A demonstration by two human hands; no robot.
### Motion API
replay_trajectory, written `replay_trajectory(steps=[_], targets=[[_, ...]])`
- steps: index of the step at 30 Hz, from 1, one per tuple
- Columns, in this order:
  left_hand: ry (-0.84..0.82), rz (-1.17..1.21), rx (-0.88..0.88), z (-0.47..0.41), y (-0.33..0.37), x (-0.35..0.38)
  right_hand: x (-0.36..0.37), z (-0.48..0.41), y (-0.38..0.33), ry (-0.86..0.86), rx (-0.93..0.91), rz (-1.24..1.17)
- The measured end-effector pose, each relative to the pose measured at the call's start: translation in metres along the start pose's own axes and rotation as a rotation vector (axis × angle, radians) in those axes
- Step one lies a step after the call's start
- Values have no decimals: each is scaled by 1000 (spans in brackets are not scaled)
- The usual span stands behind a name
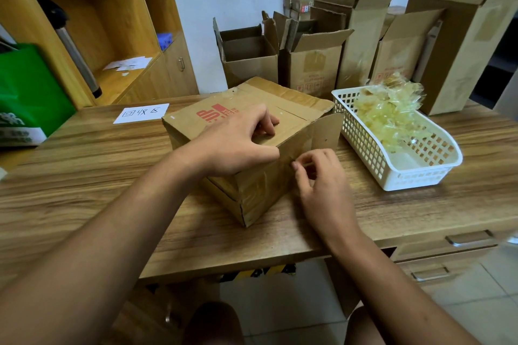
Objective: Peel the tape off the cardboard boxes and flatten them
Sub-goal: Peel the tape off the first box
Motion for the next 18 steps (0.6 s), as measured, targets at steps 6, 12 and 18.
replay_trajectory(steps=[6, 12, 18], targets=[[-3, 8, -25, 0, 0, 1, -1, 1, -8, -23, -75, 102], [-4, 30, -28, 1, 2, 1, 2, 31, -26, -117, -43, -2], [-19, 30, -35, 0, 2, 3, -7, 55, -33, -166, -87, -129]])
Point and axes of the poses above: each hand's wrist, its own z-axis away from the middle knuckle, its own x-axis out of the palm, y = z × x, the point moved 8 cm from there along -z, towards the middle knuckle
